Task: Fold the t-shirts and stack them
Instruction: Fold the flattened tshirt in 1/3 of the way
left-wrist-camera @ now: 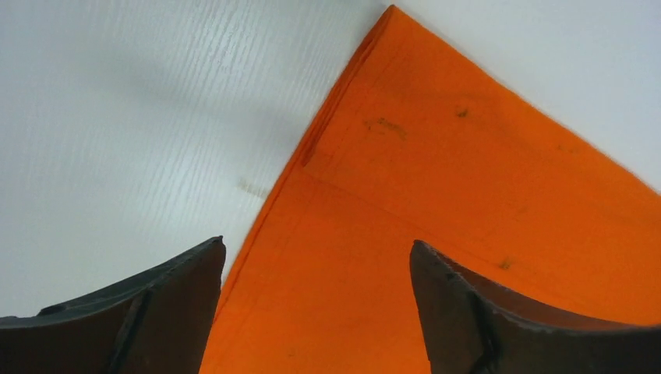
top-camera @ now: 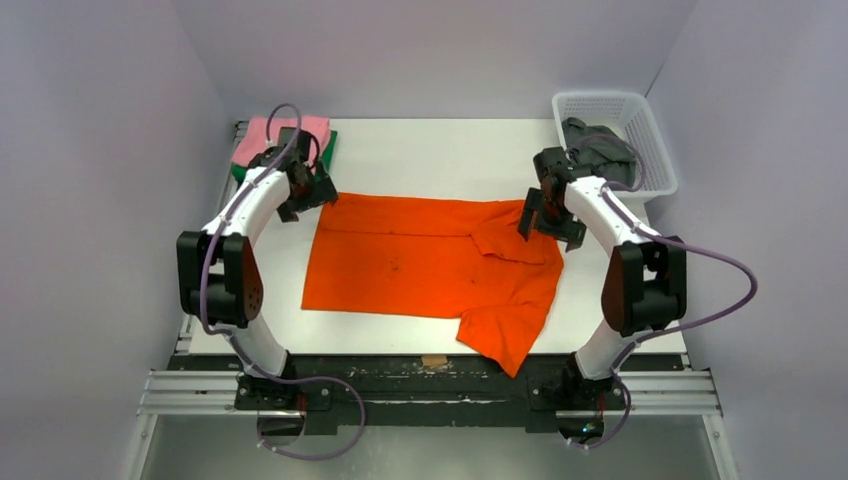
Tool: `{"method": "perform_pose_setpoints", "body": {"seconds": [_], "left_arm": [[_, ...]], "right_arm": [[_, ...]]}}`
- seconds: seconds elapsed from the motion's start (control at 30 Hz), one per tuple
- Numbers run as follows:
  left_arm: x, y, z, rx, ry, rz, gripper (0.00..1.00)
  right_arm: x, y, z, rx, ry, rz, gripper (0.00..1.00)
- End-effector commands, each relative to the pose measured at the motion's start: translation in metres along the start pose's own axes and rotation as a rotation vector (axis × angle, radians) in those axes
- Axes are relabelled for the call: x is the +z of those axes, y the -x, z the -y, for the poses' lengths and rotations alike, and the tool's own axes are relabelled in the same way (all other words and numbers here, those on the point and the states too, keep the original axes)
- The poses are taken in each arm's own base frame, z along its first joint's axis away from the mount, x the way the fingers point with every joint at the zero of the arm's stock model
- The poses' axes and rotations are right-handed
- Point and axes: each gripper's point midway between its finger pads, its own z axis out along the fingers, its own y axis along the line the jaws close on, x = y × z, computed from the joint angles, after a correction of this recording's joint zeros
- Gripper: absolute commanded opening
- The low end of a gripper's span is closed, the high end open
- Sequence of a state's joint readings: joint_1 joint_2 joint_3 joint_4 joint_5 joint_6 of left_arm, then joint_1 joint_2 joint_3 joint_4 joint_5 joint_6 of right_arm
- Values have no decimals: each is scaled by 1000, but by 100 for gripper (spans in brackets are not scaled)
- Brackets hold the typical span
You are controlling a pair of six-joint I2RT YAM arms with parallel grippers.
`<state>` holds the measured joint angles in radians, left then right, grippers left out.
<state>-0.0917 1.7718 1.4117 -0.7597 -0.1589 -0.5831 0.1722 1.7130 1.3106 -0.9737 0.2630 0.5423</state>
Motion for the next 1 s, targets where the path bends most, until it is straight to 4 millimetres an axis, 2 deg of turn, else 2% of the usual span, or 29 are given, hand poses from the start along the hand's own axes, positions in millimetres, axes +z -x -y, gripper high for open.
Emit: {"method": "perform_pose_setpoints", "body": {"seconds": [0.0, 0.13, 0.27, 0.33, 0.4, 0.47, 0.57, 0.67, 0.77, 0.87, 0.97], "left_arm": [[-45, 32, 18, -7, -122, 149, 98], [-38, 37, 60, 11, -289, 104, 100], [-12, 33, 94, -2, -394, 35, 100], [1, 31, 105, -11, -430, 11, 100], [19, 27, 107, -29, -412, -27, 100], [32, 24, 104, -41, -376, -50, 100], [43, 20, 96, -56, -340, -77, 100], [50, 17, 88, -78, -319, -92, 100], [55, 12, 82, -90, -299, -106, 100], [57, 8, 78, -94, -285, -117, 100], [57, 10, 77, -102, -279, -112, 100]], "right_arm": [[-35, 54, -35, 48, 186, 198, 91], [-37, 97, -92, 38, 413, 300, 91], [-41, 141, -127, 25, 508, 382, 90], [-36, 149, -141, 9, 546, 379, 90], [-26, 152, -150, 8, 563, 368, 90], [-6, 148, -147, 25, 514, 330, 89], [26, 136, -123, 74, 420, 268, 89], [45, 128, -93, 159, 390, 228, 89], [61, 120, -73, 226, 378, 210, 88], [72, 111, -73, 236, 397, 179, 88], [79, 116, -81, 237, 416, 170, 88]]}}
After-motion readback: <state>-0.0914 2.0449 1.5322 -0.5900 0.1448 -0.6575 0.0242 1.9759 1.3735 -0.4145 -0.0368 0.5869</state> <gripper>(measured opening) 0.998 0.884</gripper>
